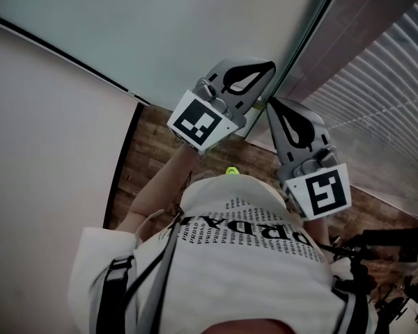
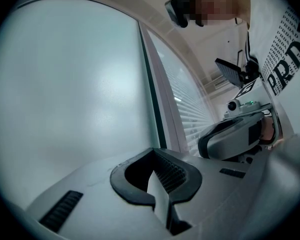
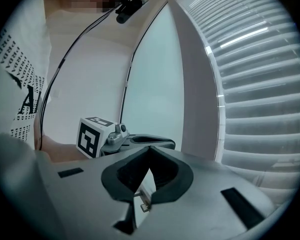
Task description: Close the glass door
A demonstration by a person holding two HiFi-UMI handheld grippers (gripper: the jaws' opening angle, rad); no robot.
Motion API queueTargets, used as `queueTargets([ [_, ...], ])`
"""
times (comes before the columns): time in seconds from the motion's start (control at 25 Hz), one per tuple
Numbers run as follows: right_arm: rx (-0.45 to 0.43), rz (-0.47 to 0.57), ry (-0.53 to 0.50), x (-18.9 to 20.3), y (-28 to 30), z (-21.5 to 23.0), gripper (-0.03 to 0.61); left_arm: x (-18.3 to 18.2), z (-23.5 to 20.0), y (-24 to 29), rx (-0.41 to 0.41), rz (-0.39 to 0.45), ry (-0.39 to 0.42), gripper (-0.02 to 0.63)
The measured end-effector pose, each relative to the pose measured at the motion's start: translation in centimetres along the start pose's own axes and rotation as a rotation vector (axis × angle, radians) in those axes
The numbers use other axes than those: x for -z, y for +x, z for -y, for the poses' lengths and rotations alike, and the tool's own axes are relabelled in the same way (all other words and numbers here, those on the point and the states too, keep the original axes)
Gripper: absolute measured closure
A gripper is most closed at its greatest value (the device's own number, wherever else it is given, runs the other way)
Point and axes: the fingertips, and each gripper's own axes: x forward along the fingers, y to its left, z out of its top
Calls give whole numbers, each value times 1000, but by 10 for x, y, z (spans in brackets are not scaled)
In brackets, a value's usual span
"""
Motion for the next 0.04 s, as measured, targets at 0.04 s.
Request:
queueTargets([
  [0.04, -2, 2, 1, 0, 0, 0, 581, 0, 0, 0, 1, 2, 2, 615],
])
